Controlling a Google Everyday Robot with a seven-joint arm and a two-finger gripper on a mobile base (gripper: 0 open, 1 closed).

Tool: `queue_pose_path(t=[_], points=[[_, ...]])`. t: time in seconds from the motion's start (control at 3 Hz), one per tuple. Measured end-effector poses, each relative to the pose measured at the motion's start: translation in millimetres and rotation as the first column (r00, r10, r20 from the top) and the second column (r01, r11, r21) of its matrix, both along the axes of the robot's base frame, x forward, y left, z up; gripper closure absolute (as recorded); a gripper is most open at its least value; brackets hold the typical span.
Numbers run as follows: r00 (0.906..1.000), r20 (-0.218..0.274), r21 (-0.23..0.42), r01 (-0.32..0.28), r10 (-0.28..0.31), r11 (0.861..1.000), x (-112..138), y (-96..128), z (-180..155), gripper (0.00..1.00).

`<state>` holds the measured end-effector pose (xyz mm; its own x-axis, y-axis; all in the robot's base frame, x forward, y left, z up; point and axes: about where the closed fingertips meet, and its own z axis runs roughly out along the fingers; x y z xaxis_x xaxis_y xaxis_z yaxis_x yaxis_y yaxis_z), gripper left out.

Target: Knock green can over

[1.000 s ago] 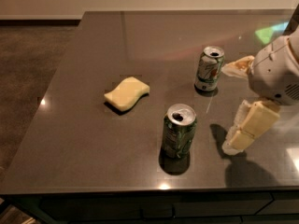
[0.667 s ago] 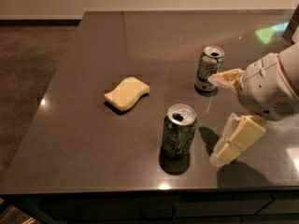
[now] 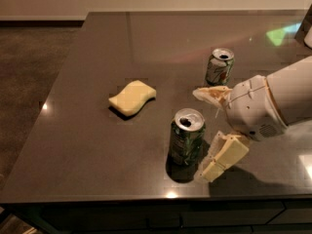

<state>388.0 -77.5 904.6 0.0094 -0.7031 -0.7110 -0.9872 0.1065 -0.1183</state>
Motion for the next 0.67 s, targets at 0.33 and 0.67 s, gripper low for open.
queue_pose_path(t=[0.33,0.67], points=[[0.9999,0.007,0.06,-0.014,0.013,0.998,2,16,-5,0.0],[0.9997,0.013,0.1,-0.022,0.021,0.995,4,27,-8,0.0]])
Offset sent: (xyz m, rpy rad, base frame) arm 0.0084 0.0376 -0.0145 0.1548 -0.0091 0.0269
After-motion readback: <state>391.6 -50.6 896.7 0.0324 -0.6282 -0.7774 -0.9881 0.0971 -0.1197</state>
